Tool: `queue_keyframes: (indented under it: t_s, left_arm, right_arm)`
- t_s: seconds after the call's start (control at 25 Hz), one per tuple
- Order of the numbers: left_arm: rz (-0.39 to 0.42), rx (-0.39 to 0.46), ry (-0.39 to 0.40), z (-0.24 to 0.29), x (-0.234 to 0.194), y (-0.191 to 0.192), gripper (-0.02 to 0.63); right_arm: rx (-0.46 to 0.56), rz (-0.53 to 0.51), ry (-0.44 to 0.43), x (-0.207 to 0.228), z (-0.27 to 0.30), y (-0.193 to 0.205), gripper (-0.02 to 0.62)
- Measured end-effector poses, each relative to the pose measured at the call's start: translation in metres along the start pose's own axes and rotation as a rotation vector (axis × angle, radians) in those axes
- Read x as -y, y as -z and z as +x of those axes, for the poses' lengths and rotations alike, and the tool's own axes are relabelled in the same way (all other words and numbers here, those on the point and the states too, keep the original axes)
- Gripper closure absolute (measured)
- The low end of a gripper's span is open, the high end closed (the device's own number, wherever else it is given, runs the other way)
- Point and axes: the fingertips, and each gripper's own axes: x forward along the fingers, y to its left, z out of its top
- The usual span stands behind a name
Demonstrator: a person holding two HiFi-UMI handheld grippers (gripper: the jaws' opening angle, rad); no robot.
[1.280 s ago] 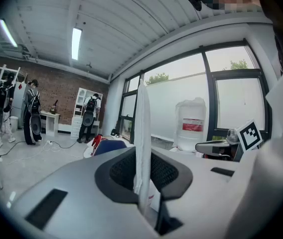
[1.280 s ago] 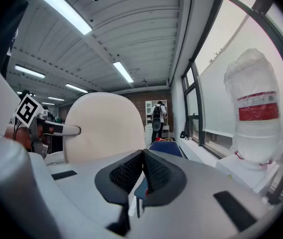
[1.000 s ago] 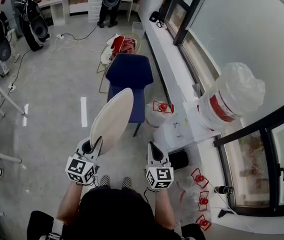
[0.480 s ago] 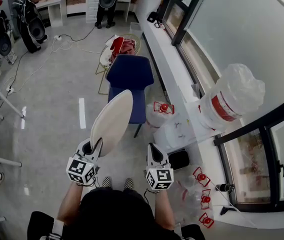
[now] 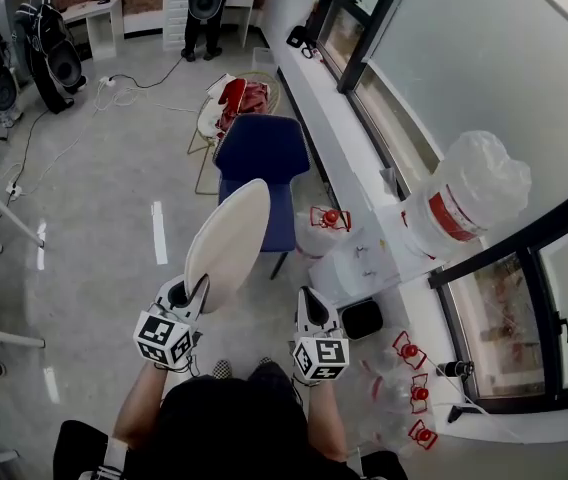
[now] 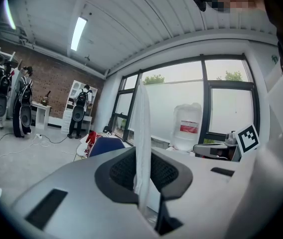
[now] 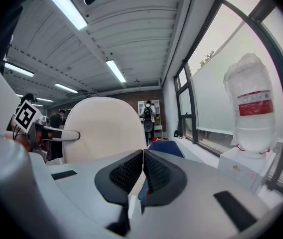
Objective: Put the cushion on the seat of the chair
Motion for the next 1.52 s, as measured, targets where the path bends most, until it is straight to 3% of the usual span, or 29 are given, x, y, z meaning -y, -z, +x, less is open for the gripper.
queue_keyframes:
  t_s: [0.44, 1.04, 1.52]
  left_arm:
    - [-0.011, -0.030, 0.011, 0.055, -0.027, 0.005, 0.554]
    - [-0.075, -0.118, -0.016, 0.241, -0.057, 0.019, 0.554]
    - [-0.107, -0.182, -0.030, 0.350, -0.058, 0.051, 0.554]
  right_arm:
    - [-0.036, -0.006, 0.006, 0.026, 0.053, 0.006, 0.566]
    - [-0.127, 0.050, -0.072, 0.143, 0.199, 0.014, 0.566]
    - [-0.215, 0.099, -0.094, 0.227, 0.263, 0.050, 0.566]
